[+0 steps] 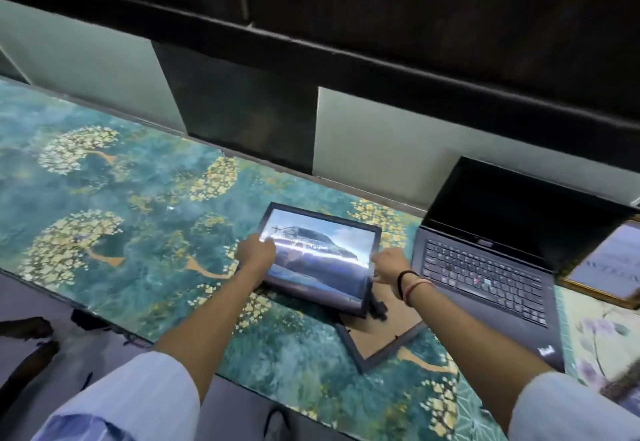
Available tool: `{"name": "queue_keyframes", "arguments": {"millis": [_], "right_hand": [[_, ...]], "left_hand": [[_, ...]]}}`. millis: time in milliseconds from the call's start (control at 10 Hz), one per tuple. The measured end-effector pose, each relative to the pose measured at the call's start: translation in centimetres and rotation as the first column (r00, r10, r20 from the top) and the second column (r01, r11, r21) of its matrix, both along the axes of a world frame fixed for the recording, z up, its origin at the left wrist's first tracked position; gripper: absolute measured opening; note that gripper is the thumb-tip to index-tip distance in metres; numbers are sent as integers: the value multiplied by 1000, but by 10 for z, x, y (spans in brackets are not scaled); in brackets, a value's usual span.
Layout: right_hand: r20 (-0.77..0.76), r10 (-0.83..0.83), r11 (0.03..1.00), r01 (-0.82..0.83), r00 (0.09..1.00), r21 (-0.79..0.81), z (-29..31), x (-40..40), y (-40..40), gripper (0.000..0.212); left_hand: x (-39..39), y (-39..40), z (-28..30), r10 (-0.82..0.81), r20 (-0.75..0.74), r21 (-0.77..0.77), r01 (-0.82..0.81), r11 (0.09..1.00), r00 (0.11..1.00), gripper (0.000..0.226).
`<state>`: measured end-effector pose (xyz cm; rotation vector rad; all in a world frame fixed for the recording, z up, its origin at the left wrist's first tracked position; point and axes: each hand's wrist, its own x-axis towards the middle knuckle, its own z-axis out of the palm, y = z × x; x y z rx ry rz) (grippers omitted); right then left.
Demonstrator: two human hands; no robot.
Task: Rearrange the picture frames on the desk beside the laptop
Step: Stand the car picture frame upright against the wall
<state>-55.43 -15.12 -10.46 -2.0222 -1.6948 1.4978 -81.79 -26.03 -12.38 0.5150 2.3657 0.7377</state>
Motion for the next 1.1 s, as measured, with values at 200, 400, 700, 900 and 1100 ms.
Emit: {"name": "queue_keyframes", "arguments": {"millis": [200, 400, 700, 900, 1100], "right_hand": [[191, 22, 1000, -24, 981, 10, -32, -11, 14, 7], [205, 5, 997, -20, 979, 76, -12, -9, 33, 33], [-153, -225, 887, 267, 962, 377, 3, 5, 139, 21], [-316, -261, 864, 367, 912, 344, 1, 11, 152, 41], [-390, -268, 863, 399, 881, 309, 2, 14, 155, 42]], "left_hand": [[-29, 10, -28, -57, 30, -185, 61, 981, 998, 58], [-36, 25, -26, 70, 210, -78, -54, 995, 975, 46], [-41, 132, 19, -57, 265, 331, -35, 943, 963, 29], [-52, 183, -8, -189, 276, 418, 59, 907, 942, 45], [-52, 195, -29, -241, 315, 456, 76, 887, 918, 52]]}}
